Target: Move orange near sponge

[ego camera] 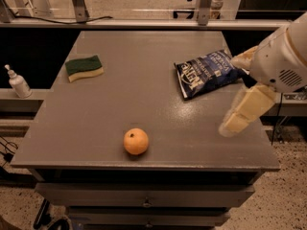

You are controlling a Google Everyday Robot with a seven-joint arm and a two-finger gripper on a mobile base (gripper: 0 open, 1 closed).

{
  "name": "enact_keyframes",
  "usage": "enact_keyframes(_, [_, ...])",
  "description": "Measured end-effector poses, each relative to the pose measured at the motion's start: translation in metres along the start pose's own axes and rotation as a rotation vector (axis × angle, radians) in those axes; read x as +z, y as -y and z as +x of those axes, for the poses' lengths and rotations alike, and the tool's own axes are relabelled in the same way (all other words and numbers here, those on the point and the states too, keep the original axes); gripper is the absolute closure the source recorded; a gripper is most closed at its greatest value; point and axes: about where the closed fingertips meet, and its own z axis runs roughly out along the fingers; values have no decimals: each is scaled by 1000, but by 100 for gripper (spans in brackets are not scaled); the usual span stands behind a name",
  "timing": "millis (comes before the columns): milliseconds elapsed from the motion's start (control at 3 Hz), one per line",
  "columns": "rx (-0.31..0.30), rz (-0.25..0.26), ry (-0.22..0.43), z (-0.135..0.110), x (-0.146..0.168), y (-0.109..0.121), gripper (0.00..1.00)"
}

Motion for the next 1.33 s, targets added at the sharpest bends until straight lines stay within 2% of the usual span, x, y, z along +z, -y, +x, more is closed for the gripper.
enact_keyframes(333, [-10,4,132,-24,16,-28,0])
enact_keyframes(667, [-36,-8,254,-51,41,-67,0])
enact_keyframes(1333, [-61,-1,256,-52,49,-73,0])
